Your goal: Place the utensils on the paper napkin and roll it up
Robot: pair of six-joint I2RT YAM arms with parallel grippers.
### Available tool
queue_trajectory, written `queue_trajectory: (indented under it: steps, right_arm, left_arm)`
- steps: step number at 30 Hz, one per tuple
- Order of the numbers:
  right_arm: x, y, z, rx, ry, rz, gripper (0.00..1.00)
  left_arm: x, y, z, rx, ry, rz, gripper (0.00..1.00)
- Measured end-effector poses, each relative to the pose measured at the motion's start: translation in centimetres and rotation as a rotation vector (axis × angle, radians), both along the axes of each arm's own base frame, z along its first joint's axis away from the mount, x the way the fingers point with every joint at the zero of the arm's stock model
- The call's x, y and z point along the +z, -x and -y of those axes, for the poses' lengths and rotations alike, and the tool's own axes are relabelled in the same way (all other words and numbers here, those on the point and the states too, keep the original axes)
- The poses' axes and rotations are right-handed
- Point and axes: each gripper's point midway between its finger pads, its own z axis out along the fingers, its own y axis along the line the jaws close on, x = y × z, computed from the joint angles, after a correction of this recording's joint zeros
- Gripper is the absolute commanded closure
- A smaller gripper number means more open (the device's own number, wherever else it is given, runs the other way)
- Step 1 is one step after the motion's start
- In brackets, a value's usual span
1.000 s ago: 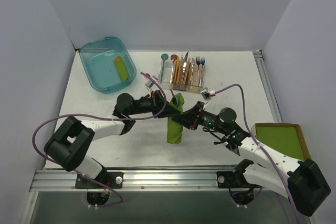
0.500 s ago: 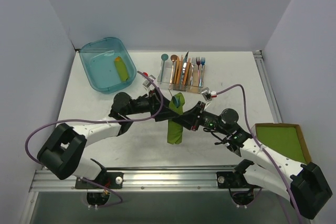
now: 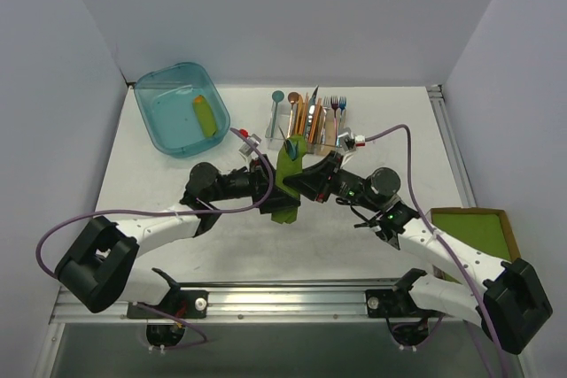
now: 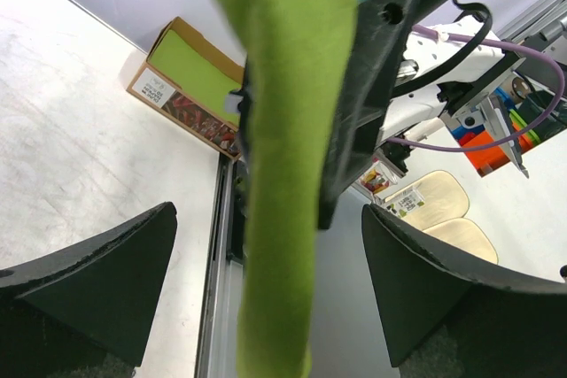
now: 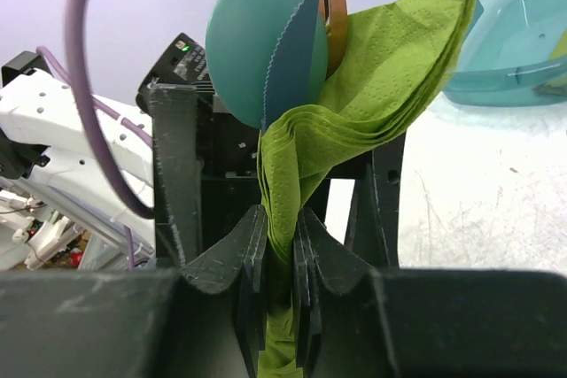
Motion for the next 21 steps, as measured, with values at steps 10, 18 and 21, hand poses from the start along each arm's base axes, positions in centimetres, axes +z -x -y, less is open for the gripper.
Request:
queue_trajectory:
  steps: [10,18,21]
  right_arm:
    - [-0.2,-0.5,-0.6,0.012,-0.028,-0.031,1.0]
    - [0.6,-0.4,-0.6,0.015,-0.055,-0.017,1.0]
    - [0.6,-0.4,-0.6,0.016,-0.057,-0.019,1.0]
  left_arm:
    - [0.6,0.4,0.6,0.003,0.027,-0.005,0.3]
    - [0.7,-0.5,0.6,0.047,0.06,-0.02,0.39]
    - [0.9,-0.9,0.5,0.082,0.081,-0.022,0.41]
